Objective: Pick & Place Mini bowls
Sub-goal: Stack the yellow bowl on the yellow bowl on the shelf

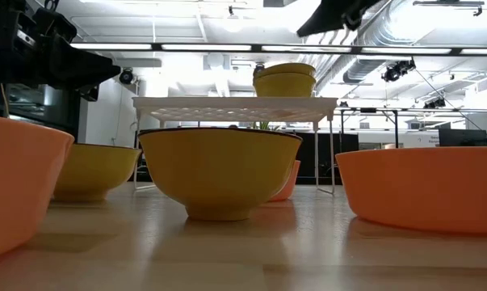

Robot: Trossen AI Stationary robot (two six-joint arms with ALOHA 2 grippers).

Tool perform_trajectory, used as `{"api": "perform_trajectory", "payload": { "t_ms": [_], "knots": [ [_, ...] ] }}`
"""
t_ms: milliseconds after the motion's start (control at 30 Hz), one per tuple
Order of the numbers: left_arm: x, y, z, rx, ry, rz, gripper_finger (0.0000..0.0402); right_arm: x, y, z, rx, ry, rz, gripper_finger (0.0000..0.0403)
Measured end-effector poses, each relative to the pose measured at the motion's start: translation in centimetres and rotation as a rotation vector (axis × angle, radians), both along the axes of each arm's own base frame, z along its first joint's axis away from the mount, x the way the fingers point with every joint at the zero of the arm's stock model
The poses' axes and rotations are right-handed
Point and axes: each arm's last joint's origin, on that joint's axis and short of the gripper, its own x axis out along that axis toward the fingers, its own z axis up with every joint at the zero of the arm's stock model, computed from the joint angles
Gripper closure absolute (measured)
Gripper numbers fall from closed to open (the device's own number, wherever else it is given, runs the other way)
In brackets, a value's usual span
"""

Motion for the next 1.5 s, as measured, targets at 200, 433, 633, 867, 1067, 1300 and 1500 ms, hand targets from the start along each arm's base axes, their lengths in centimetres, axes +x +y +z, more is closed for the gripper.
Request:
{"api": "perform_trajectory", "payload": {
  "t_ms": [200, 433, 633, 867, 1067, 1300, 1500],
  "knots": [
    [0.0, 0.0, 0.0, 0.000, 0.000, 0.000, 0.0296, -1.8, 0.9, 1.8, 0.132, 0.136, 0.098, 0.0403],
    [0.0, 0.0, 0.0, 0.000, 0.000, 0.001, 0.0296, -4.3, 2.5, 1.2, 0.395, 0.278, 0.172, 0.0403],
    [0.0, 0.0, 0.0, 0.000, 0.000, 0.001, 0.0296, -6.2, 3.3, 0.5, 0.426, 0.427, 0.158, 0.0403],
    [0.0, 0.0, 0.0, 0.000, 0.000, 0.001, 0.0296, -7.5, 3.9, -0.1, 0.454, 0.532, 0.121, 0.0403],
    [0.0, 0.0, 0.0, 0.000, 0.000, 0.002, 0.0296, -8.6, 4.8, -0.5, 0.536, 0.587, 0.026, 0.0403],
    [0.0, 0.0, 0.0, 0.000, 0.000, 0.002, 0.0296, -9.2, 6.3, -1.4, 0.639, 0.671, -0.093, 0.0403],
    [0.0, 0.0, 0.0, 0.000, 0.000, 0.005, 0.0296, -8.7, 8.2, -2.5, 0.747, 0.760, -0.152, 0.0403]
  ]
}}
